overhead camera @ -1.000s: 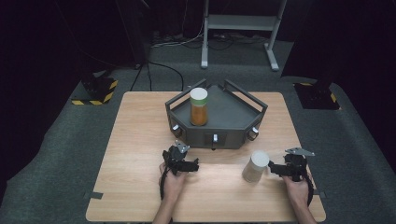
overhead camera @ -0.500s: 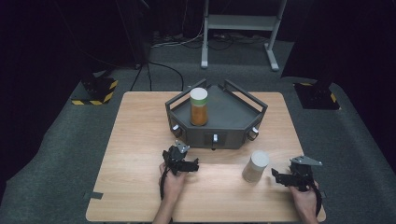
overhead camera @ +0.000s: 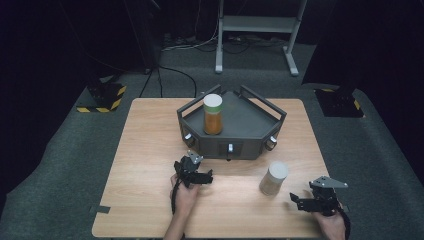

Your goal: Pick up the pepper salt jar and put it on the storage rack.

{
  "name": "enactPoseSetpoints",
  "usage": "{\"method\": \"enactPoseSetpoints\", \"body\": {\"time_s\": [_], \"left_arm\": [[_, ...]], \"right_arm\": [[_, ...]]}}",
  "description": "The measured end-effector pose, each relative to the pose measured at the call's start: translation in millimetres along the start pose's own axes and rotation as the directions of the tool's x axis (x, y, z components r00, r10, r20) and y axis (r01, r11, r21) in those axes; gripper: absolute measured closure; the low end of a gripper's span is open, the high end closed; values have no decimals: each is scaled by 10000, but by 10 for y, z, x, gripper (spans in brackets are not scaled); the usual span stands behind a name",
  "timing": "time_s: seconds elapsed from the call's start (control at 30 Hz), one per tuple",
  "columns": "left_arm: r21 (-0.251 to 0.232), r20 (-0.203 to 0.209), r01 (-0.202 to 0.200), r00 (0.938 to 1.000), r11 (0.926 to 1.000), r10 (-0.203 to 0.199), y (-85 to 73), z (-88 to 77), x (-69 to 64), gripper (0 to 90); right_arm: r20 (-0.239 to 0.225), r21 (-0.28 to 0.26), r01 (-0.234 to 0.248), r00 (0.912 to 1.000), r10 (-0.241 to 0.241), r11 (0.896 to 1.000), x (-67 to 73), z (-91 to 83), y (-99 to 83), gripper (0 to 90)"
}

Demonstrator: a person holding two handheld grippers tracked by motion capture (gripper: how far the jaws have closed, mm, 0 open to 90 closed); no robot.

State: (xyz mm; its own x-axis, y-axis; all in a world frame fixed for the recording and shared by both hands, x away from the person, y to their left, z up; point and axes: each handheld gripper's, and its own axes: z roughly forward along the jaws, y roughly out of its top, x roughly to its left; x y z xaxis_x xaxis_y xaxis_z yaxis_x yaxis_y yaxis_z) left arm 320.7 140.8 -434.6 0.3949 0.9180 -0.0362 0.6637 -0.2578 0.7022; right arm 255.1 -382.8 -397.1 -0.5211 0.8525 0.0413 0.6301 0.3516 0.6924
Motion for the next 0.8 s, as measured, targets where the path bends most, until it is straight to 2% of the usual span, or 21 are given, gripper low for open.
{"method": "enactPoseSetpoints", "body": {"time_s": [0.07,0.1,0.2,0.37,0.8], "left_arm": [[-9,2,7,10000,10000,-7,-2,0,1,32],[-9,2,7,10000,10000,-7,-2,0,1,32],[-8,1,8,10000,10000,-8,-2,0,1,33],[-4,10,10,10000,10000,-10,-1,-1,4,33],[2,5,2,10000,10000,-2,0,-1,4,33]], "right_arm": [[-309,1,183,9994,-183,9998,18,7,33,67],[-309,1,183,9994,-183,9998,18,7,33,67],[-681,-158,603,9958,-612,9981,85,10,104,67],[-840,-366,964,9915,-991,9947,157,35,201,66],[-1126,-830,1019,9874,-1109,9913,203,174,304,68]]}}
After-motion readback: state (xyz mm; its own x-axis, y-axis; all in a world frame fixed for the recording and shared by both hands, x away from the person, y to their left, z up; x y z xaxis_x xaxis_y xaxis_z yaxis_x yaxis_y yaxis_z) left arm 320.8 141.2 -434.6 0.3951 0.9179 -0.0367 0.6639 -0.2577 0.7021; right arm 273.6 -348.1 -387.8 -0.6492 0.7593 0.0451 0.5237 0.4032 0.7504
